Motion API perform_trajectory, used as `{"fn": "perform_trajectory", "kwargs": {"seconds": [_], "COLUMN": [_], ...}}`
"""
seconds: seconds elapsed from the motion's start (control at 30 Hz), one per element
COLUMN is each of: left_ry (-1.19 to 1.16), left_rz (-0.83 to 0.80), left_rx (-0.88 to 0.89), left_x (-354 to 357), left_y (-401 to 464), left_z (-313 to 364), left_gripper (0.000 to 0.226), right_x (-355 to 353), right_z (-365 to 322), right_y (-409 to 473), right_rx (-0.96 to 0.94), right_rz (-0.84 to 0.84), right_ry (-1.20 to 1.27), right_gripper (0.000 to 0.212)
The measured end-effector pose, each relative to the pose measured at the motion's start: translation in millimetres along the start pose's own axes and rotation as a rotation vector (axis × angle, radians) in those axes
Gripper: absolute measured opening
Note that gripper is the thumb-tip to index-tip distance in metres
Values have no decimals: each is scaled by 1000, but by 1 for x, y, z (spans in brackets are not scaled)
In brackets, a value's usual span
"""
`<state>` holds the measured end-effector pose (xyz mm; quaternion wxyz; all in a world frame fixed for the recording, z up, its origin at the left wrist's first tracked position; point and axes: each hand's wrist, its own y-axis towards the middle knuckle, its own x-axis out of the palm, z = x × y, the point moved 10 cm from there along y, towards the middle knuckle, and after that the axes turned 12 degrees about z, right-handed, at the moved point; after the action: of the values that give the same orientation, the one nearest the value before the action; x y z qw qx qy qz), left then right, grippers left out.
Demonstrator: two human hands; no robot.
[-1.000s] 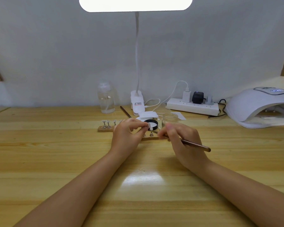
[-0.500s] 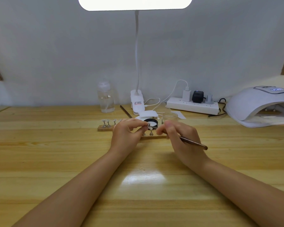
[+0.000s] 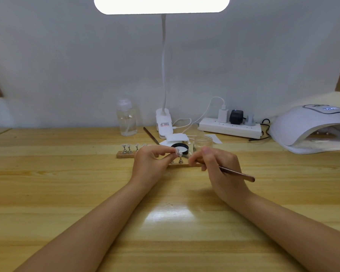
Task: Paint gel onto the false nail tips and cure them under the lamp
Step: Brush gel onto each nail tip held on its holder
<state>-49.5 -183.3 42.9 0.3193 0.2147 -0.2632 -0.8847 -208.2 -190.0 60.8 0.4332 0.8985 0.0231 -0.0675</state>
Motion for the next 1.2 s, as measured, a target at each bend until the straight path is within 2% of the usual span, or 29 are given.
{"fn": "perform_trajectory", "kwargs": {"seconds": [0.1, 0.23, 0.4, 0.57, 0.77, 0.93, 1.1, 1.2], "left_ry": [-10, -13, -22, -33, -30, -14, -4, 5], "left_rz": [-1, -2, -9, -13, -12, 2, -17, -21], "left_rx": [-18, -20, -26, -23, -5, 6, 21, 34], "left_x": [1, 1, 1, 1, 1, -1, 1, 1], "left_y": [0, 0, 0, 0, 0, 0, 0, 0], "left_z": [-1, -2, -2, -1, 0, 1, 4, 6], "left_gripper": [19, 19, 18, 18, 17, 21, 26, 19], "right_x": [1, 1, -1, 2, 0, -2, -9, -5], "right_z": [-1, 7, 2, 14, 4, 20, 10, 9], "right_y": [2, -1, 2, -1, 2, -2, 3, 2], "right_rx": [-3, 62, 27, 133, 47, 176, 76, 69], "right_rz": [-5, -11, 4, -19, -4, 36, 86, 60], "right_ry": [-61, 39, -19, 51, -29, 26, 2, -6], "right_gripper": [35, 47, 42, 40, 41, 45, 43, 40]}}
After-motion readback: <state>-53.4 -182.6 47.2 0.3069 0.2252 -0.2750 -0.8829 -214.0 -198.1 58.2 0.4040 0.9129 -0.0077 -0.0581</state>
